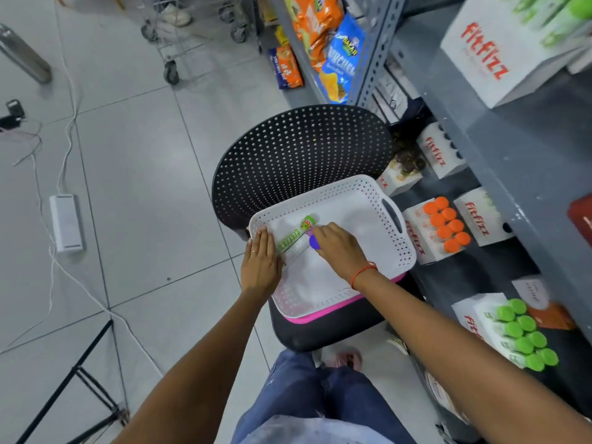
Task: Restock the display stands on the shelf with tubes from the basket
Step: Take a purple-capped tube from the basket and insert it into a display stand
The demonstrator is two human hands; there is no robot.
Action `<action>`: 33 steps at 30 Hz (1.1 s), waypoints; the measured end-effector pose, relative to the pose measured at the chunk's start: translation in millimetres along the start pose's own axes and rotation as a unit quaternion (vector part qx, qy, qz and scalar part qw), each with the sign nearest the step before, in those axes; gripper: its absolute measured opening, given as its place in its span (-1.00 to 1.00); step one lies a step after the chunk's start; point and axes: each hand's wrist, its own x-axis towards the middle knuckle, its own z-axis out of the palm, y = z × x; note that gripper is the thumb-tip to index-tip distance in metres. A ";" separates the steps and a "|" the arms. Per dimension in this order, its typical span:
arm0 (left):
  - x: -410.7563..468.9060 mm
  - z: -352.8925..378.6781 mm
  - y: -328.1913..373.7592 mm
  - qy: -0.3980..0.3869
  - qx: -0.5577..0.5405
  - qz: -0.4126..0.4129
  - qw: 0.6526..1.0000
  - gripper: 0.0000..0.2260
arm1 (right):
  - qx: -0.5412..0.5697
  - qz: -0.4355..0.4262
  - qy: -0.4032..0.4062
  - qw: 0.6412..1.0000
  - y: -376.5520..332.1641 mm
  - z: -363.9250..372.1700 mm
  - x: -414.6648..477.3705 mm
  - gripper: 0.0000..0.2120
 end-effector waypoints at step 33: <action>-40.6 -59.7 394.5 0.105 -0.019 0.505 0.856 -0.36 | 0.043 0.602 0.392 0.694 127.6 -319.4 -400.6 -0.68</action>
